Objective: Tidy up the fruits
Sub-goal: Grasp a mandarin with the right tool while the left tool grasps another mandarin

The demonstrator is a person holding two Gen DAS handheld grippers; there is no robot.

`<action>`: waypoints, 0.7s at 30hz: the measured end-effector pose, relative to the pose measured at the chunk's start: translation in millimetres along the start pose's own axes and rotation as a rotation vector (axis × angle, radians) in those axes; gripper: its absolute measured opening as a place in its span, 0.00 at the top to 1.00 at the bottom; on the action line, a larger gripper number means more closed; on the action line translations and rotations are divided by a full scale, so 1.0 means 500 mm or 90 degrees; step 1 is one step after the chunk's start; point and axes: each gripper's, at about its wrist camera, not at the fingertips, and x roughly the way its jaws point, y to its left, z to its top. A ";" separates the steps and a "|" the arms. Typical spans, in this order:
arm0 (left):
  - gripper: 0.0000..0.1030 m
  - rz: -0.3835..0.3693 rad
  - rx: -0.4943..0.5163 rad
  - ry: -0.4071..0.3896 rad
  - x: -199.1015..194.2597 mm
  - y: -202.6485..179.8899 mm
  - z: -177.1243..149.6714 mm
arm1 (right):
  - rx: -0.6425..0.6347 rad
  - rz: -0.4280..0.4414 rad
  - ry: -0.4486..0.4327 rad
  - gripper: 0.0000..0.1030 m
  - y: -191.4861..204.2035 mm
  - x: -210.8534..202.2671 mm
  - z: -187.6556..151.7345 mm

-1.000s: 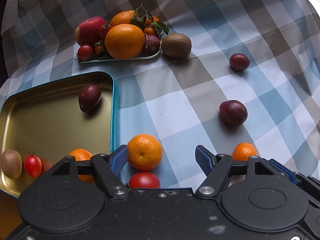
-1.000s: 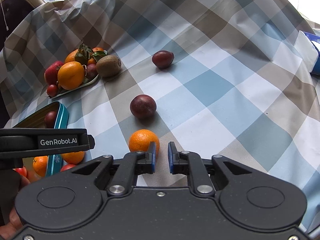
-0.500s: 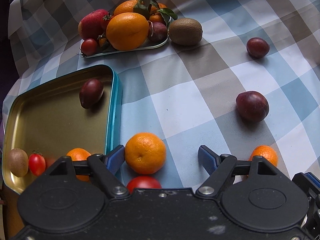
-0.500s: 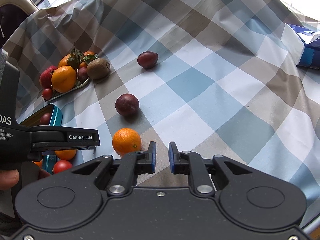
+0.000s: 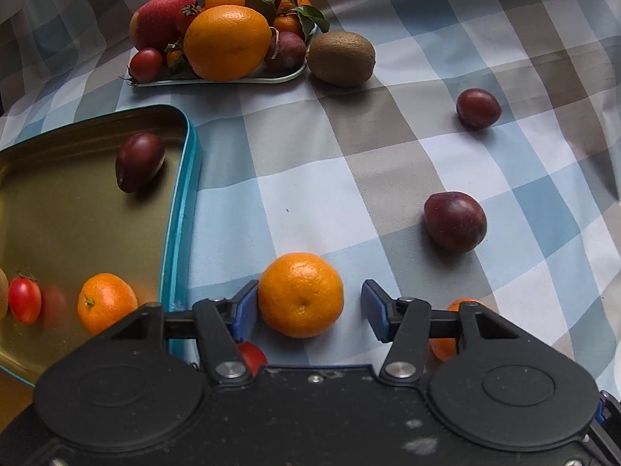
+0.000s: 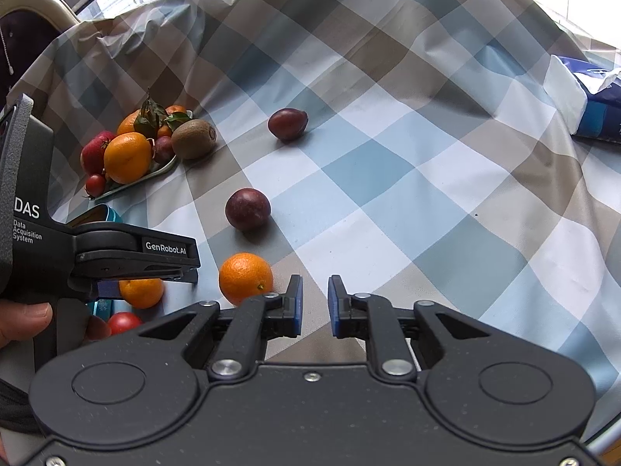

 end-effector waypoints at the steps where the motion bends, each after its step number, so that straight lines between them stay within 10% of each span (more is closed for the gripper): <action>1: 0.48 -0.013 0.001 0.002 -0.001 -0.003 -0.002 | 0.000 0.000 0.000 0.76 0.000 0.000 0.000; 21: 0.60 -0.070 -0.029 -0.049 -0.063 0.031 -0.001 | 0.010 0.016 0.012 0.73 -0.005 0.013 0.002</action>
